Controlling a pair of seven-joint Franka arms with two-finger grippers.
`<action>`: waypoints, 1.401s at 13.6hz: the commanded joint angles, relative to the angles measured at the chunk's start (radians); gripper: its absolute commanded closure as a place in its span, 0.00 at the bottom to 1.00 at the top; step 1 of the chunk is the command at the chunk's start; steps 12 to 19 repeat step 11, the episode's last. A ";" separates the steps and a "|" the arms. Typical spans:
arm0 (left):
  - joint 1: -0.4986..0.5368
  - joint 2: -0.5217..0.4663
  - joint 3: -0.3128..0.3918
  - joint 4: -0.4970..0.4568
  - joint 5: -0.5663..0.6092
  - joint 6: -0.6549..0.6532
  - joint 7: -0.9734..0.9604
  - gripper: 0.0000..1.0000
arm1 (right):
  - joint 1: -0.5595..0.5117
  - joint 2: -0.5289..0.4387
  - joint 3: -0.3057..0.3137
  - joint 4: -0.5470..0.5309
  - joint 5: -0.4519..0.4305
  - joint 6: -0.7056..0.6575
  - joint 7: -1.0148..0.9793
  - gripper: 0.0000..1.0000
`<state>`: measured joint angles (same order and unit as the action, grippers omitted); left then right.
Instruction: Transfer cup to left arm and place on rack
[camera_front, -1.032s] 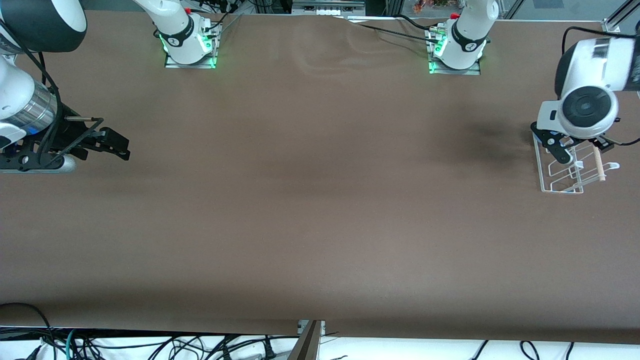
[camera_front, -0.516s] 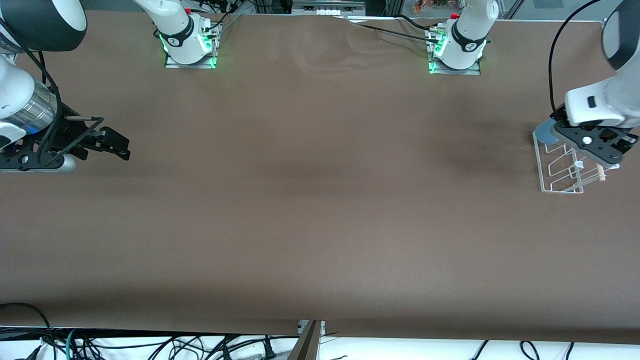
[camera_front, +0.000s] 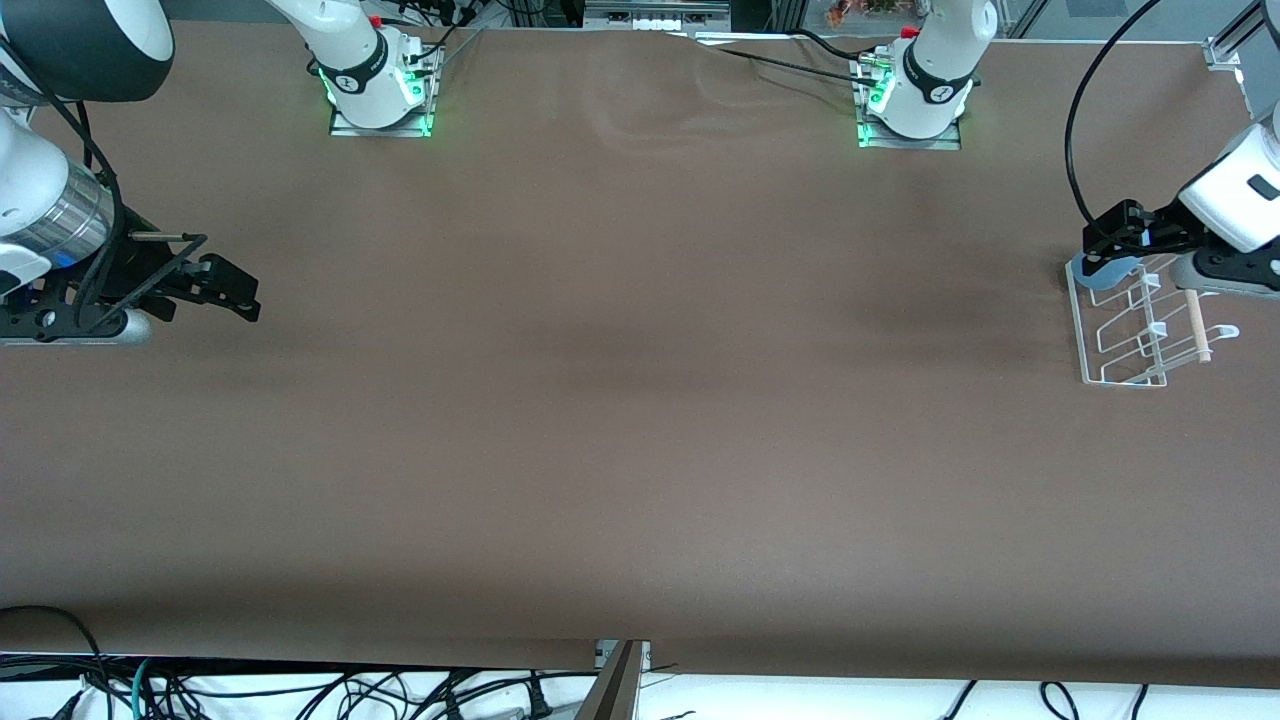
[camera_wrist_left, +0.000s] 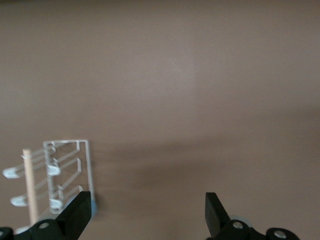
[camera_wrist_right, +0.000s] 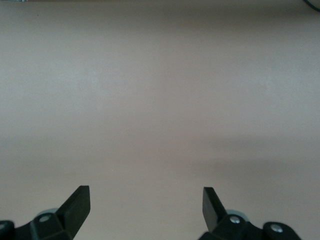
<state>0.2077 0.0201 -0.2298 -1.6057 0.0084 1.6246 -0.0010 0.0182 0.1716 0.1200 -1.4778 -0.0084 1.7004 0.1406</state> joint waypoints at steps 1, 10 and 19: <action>-0.067 0.006 0.092 0.049 -0.092 -0.046 -0.161 0.00 | -0.010 -0.015 0.010 -0.001 0.011 0.011 0.002 0.01; -0.070 0.115 0.079 0.207 -0.084 -0.166 -0.162 0.00 | -0.010 -0.015 0.010 -0.001 0.011 0.016 0.001 0.01; -0.071 0.115 0.078 0.207 -0.084 -0.166 -0.162 0.00 | -0.010 -0.015 0.010 -0.001 0.011 0.016 0.001 0.01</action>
